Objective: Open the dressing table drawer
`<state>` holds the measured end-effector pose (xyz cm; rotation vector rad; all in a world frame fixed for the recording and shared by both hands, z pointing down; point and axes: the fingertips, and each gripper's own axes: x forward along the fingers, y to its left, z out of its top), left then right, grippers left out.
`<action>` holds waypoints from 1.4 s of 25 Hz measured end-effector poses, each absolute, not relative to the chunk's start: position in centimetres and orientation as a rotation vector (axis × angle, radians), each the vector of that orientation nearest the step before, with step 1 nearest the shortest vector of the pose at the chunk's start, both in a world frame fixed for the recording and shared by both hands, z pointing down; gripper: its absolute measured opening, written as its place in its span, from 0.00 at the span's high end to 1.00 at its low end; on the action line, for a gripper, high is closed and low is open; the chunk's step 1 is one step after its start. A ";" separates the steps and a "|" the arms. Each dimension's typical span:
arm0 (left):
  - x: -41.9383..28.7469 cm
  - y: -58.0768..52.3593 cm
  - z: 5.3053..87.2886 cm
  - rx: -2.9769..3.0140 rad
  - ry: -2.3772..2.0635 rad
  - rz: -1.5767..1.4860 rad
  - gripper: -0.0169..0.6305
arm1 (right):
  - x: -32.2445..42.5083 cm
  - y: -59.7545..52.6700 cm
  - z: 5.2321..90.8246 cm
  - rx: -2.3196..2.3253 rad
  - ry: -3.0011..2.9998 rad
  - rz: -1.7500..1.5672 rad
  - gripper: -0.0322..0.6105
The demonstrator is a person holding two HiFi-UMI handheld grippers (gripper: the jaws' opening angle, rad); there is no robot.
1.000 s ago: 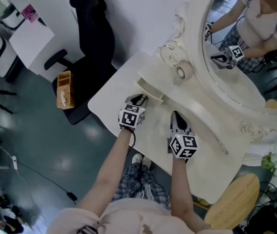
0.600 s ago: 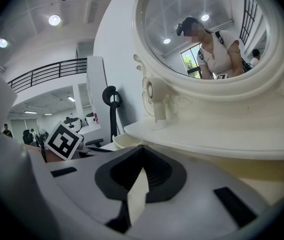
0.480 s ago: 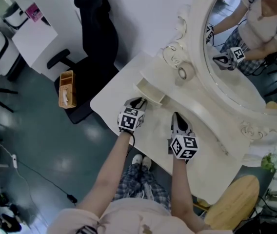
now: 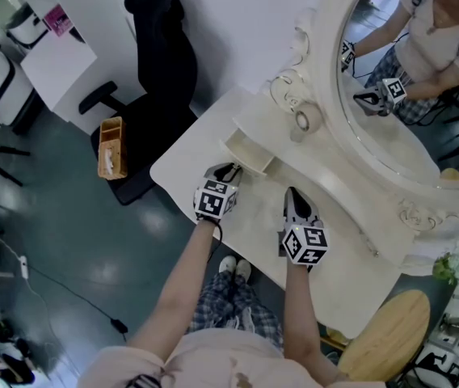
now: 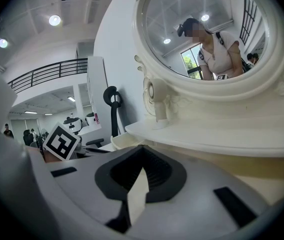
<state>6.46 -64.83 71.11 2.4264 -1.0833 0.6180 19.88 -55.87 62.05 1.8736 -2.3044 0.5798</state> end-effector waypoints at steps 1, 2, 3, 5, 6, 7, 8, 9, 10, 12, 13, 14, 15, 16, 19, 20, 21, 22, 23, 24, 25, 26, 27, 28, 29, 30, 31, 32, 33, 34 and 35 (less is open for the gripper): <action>6.5 -64.8 71.1 2.427 -1.084 0.617 0.80 | 19.9 -55.8 62.1 1.874 -2.304 0.580 0.93; 6.5 -64.9 71.2 2.428 -1.085 0.617 0.80 | 19.9 -55.8 62.1 1.875 -2.303 0.580 0.93; 6.5 -64.9 71.1 2.429 -1.086 0.617 0.80 | 20.0 -55.8 62.1 1.877 -2.303 0.581 0.93; 6.5 -64.9 71.1 2.429 -1.085 0.618 0.80 | 20.0 -55.7 62.1 1.878 -2.300 0.585 0.93; 6.5 -64.9 71.1 2.428 -1.085 0.619 0.80 | 20.0 -55.7 62.1 1.880 -2.298 0.587 0.93; 6.5 -64.9 71.1 2.428 -1.084 0.620 0.80 | 20.0 -55.7 62.1 1.881 -2.296 0.588 0.93; 6.4 -64.9 71.1 2.429 -1.084 0.621 0.80 | 20.0 -55.7 62.1 1.882 -2.295 0.589 0.93; 6.5 -64.9 71.1 2.430 -1.085 0.621 0.80 | 20.0 -55.6 62.1 1.882 -2.295 0.589 0.93; 6.5 -64.8 71.1 2.432 -1.086 0.621 0.80 | 20.1 -55.6 62.1 1.883 -2.295 0.588 0.93; 6.6 -64.8 71.1 2.436 -1.081 0.616 0.80 | 20.1 -55.6 62.0 1.883 -2.297 0.585 0.93; 6.6 -64.8 71.0 2.437 -1.073 0.607 0.80 | 20.2 -55.6 62.0 1.884 -2.297 0.584 0.93; 6.7 -64.8 71.0 2.435 -1.061 0.595 0.80 | 20.2 -55.6 61.9 1.886 -2.298 0.582 0.93; 6.7 -64.7 70.9 2.430 -1.051 0.579 0.76 | 20.3 -55.6 61.8 1.888 -2.297 0.581 0.93; 6.7 -64.6 70.8 2.424 -1.044 0.563 0.68 | 20.3 -55.6 61.7 1.889 -2.296 0.579 0.93; 6.1 -63.7 69.6 2.430 -1.047 0.488 0.50 | 20.6 -55.4 61.3 1.896 -2.295 0.570 0.93; 5.7 -63.3 68.8 2.443 -1.059 0.447 0.48 | 20.8 -55.2 61.1 1.901 -2.294 0.566 0.93; 5.3 -62.8 68.0 2.457 -1.078 0.403 0.45 | 21.0 -55.1 61.0 1.907 -2.293 0.562 0.93; 4.8 -62.5 67.2 2.468 -1.101 0.359 0.42 | 21.2 -55.0 60.8 1.913 -2.292 0.560 0.93; 4.4 -62.2 66.6 2.475 -1.122 0.323 0.41 | 21.4 -54.9 60.6 1.921 -2.291 0.558 0.93; 4.0 -61.9 66.0 2.478 -1.139 0.298 0.40 | 21.6 -54.8 60.5 1.929 -2.290 0.558 0.93; 3.7 -61.7 65.6 2.481 -1.149 0.284 0.40 | 21.8 -54.7 60.3 1.938 -2.288 0.557 0.93; 3.4 -61.5 65.3 2.486 -1.155 0.278 0.40 | 22.0 -54.6 60.0 1.947 -2.286 0.556 0.93; 3.3 -61.4 65.0 2.491 -1.160 0.275 0.40 | 22.2 -54.4 59.8 1.956 -2.284 0.554 0.93; 3.2 -61.3 64.6 2.497 -1.166 0.270 0.40 | 22.3 -54.3 59.6 1.964 -2.282 0.550 0.93; 3.1 -61.2 64.0 2.502 -1.175 0.259 0.40 | 22.5 -54.1 59.3 1.972 -2.281 0.545 0.93; 3.0 -61.3 63.3 2.505 -1.188 0.242 0.40 | 22.7 -54.0 59.0 1.980 -2.281 0.538 0.93; 2.8 -61.3 62.6 2.508 -1.202 0.224 0.40 | 22.9 -53.9 58.6 1.990 -2.281 0.532 0.93; 2.8 -61.3 61.7 2.513 -1.217 0.208 0.40 | 23.1 -53.7 58.3 2.000 -2.281 0.525 0.93; 2.7 -61.3 60.9 2.521 -1.228 0.197 0.40 | 23.4 -53.5 57.9 2.011 -2.280 0.517 0.93; 2.8 -61.2 60.1 2.533 -1.236 0.191 0.40 | 23.6 -53.2 57.4 2.022 -2.279 0.507 0.93; 2.9 -61.0 59.3 2.545 -1.240 0.188 0.40 | 23.8 -53.0 56.9 2.032 -2.279 0.497 0.93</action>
